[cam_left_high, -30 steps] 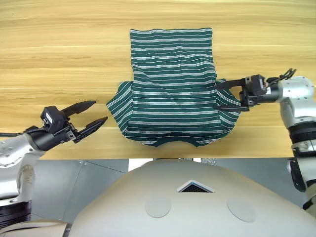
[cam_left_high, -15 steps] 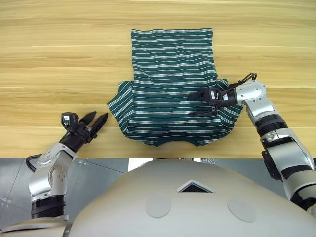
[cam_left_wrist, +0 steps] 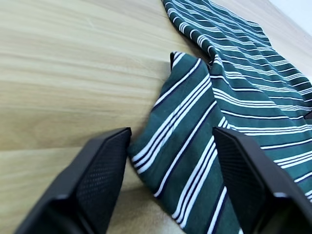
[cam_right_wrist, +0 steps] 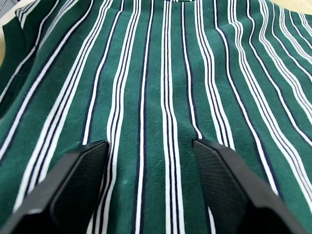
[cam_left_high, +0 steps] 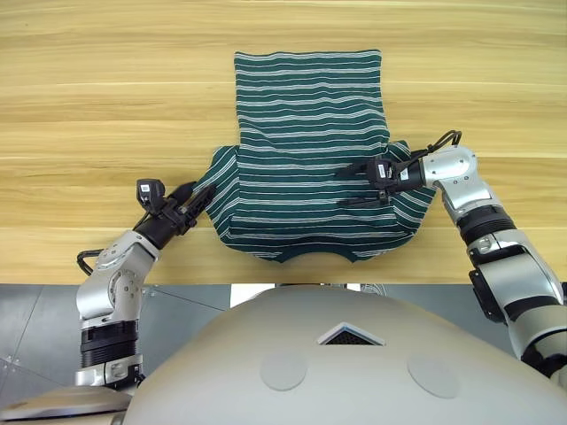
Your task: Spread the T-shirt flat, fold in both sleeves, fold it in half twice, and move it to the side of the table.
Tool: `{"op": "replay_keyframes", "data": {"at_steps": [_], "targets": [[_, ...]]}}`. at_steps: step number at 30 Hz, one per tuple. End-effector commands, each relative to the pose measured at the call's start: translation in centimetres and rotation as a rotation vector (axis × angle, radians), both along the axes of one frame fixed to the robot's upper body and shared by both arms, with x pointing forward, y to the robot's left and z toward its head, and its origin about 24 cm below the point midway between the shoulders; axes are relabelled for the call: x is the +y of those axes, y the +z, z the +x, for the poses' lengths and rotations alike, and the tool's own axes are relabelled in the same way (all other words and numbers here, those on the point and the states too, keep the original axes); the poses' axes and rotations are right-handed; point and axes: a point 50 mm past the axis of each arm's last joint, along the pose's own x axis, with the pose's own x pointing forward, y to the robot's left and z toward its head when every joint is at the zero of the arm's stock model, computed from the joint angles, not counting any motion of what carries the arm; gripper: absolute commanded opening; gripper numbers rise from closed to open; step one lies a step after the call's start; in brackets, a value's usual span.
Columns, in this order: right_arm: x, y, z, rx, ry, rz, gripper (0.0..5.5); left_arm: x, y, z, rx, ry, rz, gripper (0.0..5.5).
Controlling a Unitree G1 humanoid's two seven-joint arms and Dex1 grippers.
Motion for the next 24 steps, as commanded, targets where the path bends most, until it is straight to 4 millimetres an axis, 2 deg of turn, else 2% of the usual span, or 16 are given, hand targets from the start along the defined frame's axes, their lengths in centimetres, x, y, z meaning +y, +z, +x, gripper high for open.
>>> {"op": "replay_keyframes", "data": {"at_steps": [1, 10, 16, 21, 24], "targets": [[-0.5, -1.2, -0.7, 0.036, -0.003, -0.084, 3.2, 0.2, -1.2, -0.9, 0.081, -0.008, 0.06, 2.35], [-0.5, -1.2, -0.8, 0.029, -0.005, -0.071, 3.2, 0.7, -0.4, -0.2, 0.003, 0.005, 0.08, 0.97], [-0.4, -1.1, -0.8, 0.022, -0.006, -0.055, 3.2, -0.3, 1.3, 0.3, -0.12, -0.039, 0.107, 0.03], [-0.4, -0.9, -0.8, 0.016, -0.017, -0.038, 3.2, -3.9, 5.8, 2.5, -0.358, -0.107, 0.027, 0.03], [-0.3, -0.9, -0.7, 0.015, -0.017, -0.032, 3.2, -6.6, 7.1, 3.6, -0.417, -0.156, -0.051, 0.03]]}}
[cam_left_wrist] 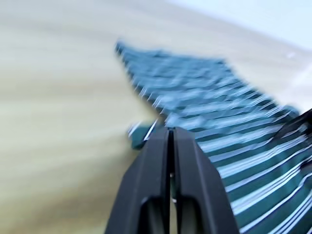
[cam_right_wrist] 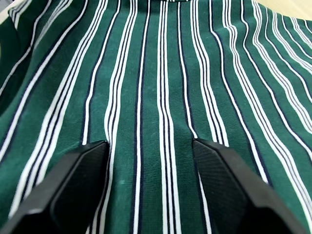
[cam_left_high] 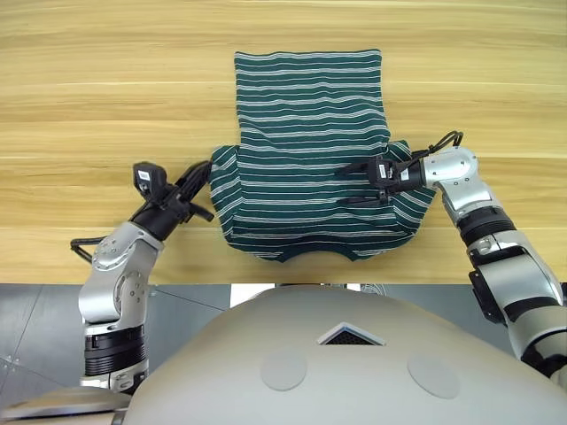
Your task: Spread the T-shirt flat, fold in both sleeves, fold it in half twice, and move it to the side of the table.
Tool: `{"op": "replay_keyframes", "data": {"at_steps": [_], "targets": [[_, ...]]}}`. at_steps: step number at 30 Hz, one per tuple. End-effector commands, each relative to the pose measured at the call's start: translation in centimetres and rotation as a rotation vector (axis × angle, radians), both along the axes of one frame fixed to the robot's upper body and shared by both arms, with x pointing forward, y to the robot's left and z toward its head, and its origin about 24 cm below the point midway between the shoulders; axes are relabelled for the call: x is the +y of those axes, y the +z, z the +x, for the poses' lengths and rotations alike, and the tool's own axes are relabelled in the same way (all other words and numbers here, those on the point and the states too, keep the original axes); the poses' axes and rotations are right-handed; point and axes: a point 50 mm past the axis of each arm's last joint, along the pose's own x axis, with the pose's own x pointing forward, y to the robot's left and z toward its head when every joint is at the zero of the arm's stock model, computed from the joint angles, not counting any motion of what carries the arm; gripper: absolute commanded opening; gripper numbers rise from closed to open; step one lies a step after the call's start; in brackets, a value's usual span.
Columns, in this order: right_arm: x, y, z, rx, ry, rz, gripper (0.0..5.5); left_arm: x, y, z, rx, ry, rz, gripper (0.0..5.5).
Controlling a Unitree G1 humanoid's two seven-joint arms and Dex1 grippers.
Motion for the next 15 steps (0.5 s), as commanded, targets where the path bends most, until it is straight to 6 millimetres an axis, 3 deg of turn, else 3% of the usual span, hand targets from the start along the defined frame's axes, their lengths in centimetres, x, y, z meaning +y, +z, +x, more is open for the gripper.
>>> {"op": "replay_keyframes", "data": {"at_steps": [1, 4, 7, 11, 15], "targets": [[-0.1, -1.0, -0.7, 0.038, -0.002, -0.044, 3.2, -3.4, 1.2, 1.2, -0.04, -0.083, -0.094, 0.03], [-0.1, -0.9, -0.7, 0.035, 0.004, -0.043, 3.2, -6.4, 0.2, 0.7, 0.032, -0.173, -0.122, 0.03], [-0.3, -0.9, -0.8, 0.031, -0.001, -0.041, 3.2, -8.3, -2.6, -0.4, 0.17, -0.269, -0.067, 0.03], [-0.2, -0.8, -0.8, 0.029, 0.001, -0.037, 3.2, -8.9, -5.1, -1.5, 0.277, -0.333, 0.036, 0.03], [-0.3, -0.7, -0.8, 0.026, -0.004, -0.034, 3.2, -8.7, -5.8, -2.4, 0.29, -0.375, 0.173, 0.03]]}}
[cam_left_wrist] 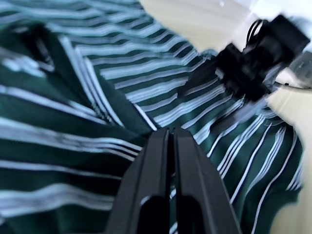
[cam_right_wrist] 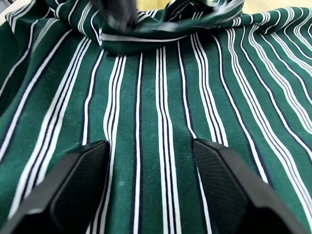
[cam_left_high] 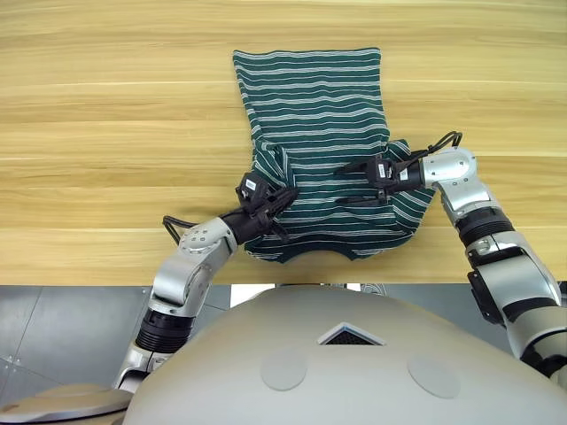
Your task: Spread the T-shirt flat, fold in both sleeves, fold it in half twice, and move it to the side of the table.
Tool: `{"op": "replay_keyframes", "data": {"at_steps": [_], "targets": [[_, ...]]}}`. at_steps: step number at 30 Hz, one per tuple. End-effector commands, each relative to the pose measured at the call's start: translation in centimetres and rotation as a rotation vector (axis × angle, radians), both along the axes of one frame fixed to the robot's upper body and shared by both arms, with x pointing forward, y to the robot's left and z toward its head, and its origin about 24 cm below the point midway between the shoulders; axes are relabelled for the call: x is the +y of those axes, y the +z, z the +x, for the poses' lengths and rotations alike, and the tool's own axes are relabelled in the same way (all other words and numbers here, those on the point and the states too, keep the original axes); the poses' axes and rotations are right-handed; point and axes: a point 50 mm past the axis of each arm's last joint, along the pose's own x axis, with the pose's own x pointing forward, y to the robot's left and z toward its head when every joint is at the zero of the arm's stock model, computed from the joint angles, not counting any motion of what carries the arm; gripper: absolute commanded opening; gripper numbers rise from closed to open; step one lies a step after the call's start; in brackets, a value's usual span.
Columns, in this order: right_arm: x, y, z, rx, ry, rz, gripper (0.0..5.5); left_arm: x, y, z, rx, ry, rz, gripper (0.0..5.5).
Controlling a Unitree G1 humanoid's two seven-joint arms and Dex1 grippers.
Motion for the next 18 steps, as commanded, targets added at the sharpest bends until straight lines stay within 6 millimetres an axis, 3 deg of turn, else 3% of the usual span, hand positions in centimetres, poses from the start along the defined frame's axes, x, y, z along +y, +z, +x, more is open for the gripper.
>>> {"op": "replay_keyframes", "data": {"at_steps": [1, 4, 12, 18], "targets": [[-0.6, -0.8, -0.8, 0.035, -0.007, -0.043, 3.2, 0.7, -0.6, -0.4, -0.014, -0.025, 0.133, 0.03], [-0.6, -0.8, -0.8, 0.034, -0.01, -0.038, 3.2, 0.7, -0.3, -0.3, -0.04, -0.019, 0.149, 0.03], [-0.6, -0.2, -0.3, -0.002, -0.049, 0.02, 3.2, -0.4, 3.2, -0.2, -0.146, -0.036, 0.065, 1.31], [-0.4, 3.1, 0.7, -0.07, -0.114, 0.3, 3.2, 0.3, 6.9, 0.7, -0.282, 0.005, 0.003, 2.25]]}}
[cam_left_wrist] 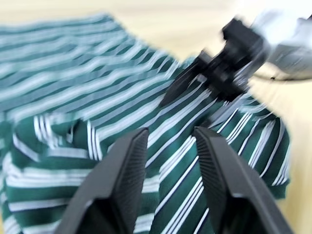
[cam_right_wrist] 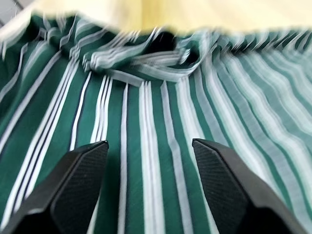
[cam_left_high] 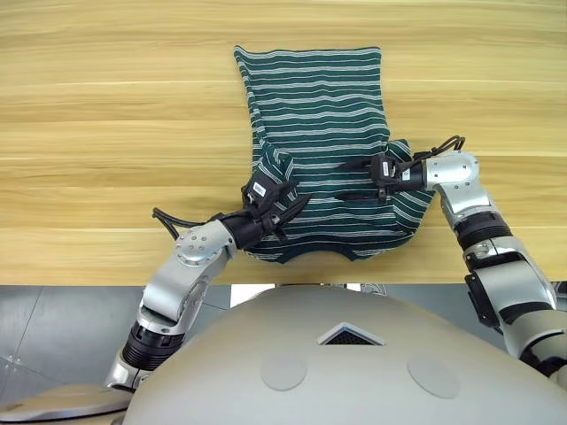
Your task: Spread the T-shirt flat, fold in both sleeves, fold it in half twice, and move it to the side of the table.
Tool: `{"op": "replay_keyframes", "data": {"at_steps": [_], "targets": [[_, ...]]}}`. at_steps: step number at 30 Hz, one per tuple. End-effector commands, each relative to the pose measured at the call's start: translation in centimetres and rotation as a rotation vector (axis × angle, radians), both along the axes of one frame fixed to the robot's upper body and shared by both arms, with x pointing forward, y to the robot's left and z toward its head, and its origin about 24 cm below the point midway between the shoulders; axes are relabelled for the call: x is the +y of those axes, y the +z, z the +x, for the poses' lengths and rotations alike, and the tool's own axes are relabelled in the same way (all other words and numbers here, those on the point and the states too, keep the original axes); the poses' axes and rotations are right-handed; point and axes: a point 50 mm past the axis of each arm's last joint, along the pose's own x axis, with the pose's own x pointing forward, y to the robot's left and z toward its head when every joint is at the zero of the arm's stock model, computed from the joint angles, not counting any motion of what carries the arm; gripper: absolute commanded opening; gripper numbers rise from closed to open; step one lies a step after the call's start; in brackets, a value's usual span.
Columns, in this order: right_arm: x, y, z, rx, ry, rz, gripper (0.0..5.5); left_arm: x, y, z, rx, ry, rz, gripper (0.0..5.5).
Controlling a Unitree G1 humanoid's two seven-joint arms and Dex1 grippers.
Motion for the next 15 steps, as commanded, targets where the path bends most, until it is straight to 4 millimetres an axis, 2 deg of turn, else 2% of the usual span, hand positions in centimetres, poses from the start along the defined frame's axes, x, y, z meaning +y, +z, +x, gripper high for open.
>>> {"op": "replay_keyframes", "data": {"at_steps": [1, 3, 5, 8, 12, 15], "targets": [[-0.5, 2.8, 0.4, -0.043, -0.03, 0.214, 3.2, 1.2, 1.5, 0.8, -0.068, 0.041, -0.003, 2.42], [-1.8, 4.8, 0.2, -0.068, -0.066, 0.345, 3.2, 2.2, 1.4, 1.2, -0.075, -0.008, -0.011, 2.66], [-3.8, 6.1, -0.3, -0.091, -0.135, 0.392, 3.2, 3.2, 1.0, 2.0, -0.095, -0.044, 0.01, 2.66], [-7.7, 4.7, -2.4, -0.07, -0.343, 0.241, 3.2, 3.6, -0.8, 2.4, -0.08, -0.06, 0.076, 2.66], [-12.8, 3.0, -7.6, 0.062, -0.635, 0.198, 3.2, 4.2, -5.0, 0.8, -0.011, -0.062, 0.184, 2.66], [-14.8, 1.4, -9.4, 0.187, -0.748, 0.128, 3.2, 4.2, -6.5, -0.1, 0.013, -0.067, 0.195, 2.66]]}}
